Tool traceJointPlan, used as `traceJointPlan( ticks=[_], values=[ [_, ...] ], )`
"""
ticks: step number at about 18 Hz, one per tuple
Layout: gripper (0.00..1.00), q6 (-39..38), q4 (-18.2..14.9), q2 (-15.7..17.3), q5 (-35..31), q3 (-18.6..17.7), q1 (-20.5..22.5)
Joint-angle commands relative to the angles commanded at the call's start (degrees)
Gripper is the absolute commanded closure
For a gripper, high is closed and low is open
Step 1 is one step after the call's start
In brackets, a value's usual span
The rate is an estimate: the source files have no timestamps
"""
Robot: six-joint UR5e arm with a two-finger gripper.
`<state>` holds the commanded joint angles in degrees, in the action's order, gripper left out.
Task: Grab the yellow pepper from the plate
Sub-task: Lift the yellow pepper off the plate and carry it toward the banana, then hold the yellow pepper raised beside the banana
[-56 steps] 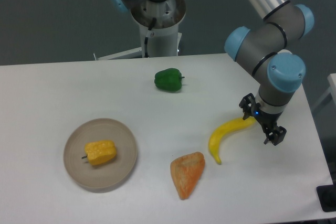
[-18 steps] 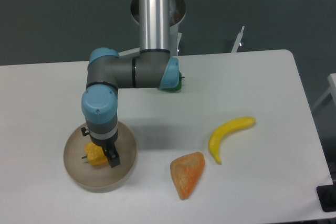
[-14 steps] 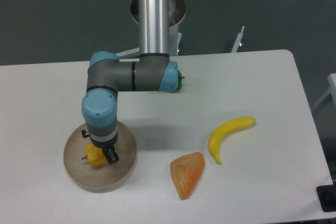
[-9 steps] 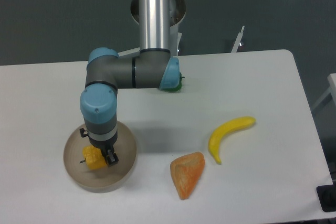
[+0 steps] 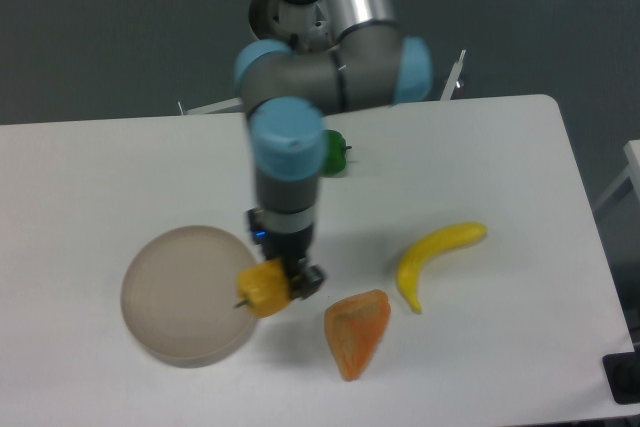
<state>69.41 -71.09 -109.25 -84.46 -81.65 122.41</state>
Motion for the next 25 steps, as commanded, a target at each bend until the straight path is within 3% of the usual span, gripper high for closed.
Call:
traceJointPlan(
  ticks=[2,6,9,14,20,25],
  values=[
    [0.69,6.0,-0.4,0.6,-0.1,0.2,5.4],
    [0.68,15.6,-0.4,0.2,-0.4,-0.4,12.0],
    [0.69,18.9,-0.5,-0.6,-2.6,-0.4,14.5],
    [0.69,20.6,-0.3,-3.1,-3.7,-0.5,17.4],
    [0.78,21.0,-0.2,-5.1,-3.8,1.8,17.4],
    [0.76,26.3,-0.4,-5.8,-5.1,2.6,17.2]
  ],
)
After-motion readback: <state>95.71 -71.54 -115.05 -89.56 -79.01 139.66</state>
